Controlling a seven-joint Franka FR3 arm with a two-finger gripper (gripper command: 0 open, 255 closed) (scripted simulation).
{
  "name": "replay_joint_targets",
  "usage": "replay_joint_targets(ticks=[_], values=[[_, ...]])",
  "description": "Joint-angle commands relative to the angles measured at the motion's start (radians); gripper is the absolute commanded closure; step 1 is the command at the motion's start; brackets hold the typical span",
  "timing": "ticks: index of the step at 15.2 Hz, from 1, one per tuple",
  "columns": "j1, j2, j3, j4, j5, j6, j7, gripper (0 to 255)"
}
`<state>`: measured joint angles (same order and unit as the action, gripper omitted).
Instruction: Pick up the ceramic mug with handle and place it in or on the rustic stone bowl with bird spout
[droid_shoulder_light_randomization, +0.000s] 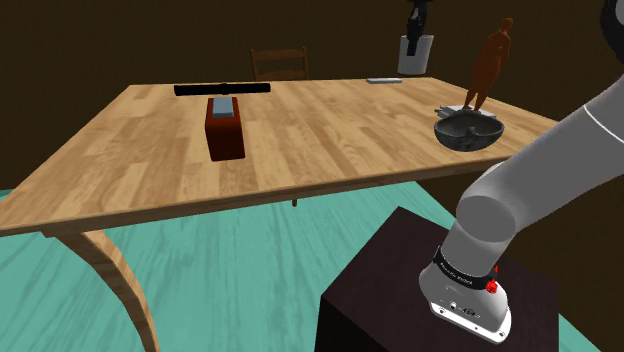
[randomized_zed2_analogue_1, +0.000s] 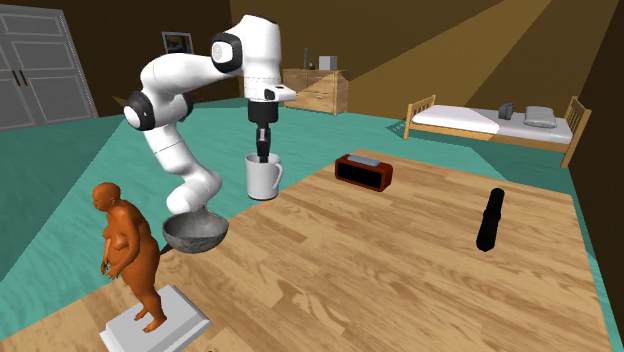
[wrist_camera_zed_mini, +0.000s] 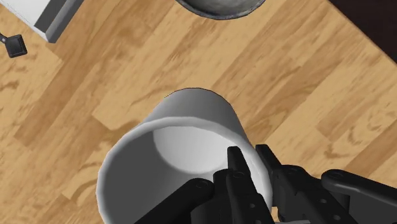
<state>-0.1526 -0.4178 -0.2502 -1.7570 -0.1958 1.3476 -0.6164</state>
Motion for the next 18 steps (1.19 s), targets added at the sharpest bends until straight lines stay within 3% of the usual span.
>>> replay_joint_targets(ticks=[1, 14, 18], values=[[-0.011, -0.064, -0.006, -0.046, -0.018, -0.014, -0.017, 255], [-0.092, -0.43, -0.052, -0.215, -0.148, -0.179, -0.163, 255], [-0.097, -0.467, -0.058, -0.294, -0.155, -0.137, -0.152, 255]])
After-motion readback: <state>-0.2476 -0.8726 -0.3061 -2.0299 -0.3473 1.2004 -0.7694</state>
